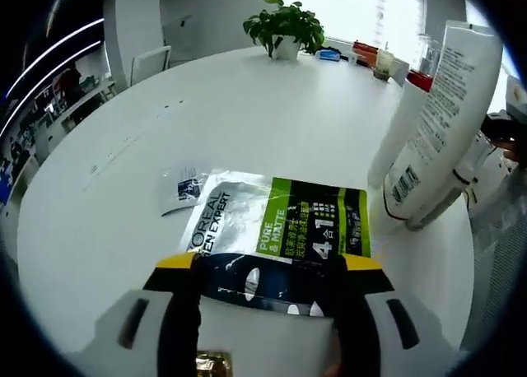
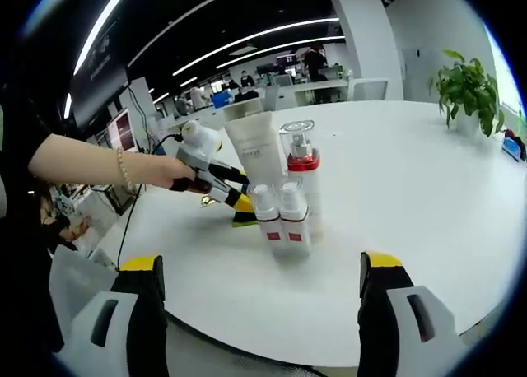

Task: Arrange the skincare products in the storage area until every visible bottle or jar stands upright without overlapping.

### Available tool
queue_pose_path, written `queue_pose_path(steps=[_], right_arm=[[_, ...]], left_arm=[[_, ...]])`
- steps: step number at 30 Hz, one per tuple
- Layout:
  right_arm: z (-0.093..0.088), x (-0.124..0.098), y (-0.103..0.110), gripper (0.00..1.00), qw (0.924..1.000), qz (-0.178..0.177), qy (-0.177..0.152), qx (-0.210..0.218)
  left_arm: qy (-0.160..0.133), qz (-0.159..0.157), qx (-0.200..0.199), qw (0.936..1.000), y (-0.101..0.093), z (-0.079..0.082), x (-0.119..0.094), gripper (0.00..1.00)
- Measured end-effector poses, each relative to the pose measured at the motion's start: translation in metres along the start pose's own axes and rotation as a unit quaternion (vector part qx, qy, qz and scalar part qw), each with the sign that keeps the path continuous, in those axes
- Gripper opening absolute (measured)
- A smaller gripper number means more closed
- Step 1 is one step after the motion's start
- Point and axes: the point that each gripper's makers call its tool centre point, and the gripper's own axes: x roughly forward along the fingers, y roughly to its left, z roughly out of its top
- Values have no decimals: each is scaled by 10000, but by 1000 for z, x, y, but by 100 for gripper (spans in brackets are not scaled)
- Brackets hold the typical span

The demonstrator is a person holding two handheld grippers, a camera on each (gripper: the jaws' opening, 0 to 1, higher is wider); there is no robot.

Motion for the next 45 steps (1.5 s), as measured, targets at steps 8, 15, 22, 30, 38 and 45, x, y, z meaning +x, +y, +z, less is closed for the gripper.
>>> queue_pose_path(steps=[8,15,22,30,38,45], right_arm=[[1,0,1,98,10000,33,-18,19],[2,0,2,98,10000,59,-49,-6],[3,1,5,98,9999,108,-71,-52],[5,1,8,98,9997,185,-129,-70],[6,1,12,97,9994,275,-140,-134],[5,1,17,97,9990,375,-125,-214]], left_arm=[[85,2,36,10000,-2,-20,-18,62],[224,-252,251,9991,-4,-43,-34,61],[403,-472,493,9969,-24,-65,-50,61],[416,-705,736,9939,-50,-87,-68,61],[507,-706,749,9934,-67,-102,-82,61],[540,-713,759,9931,-80,-115,-91,61]])
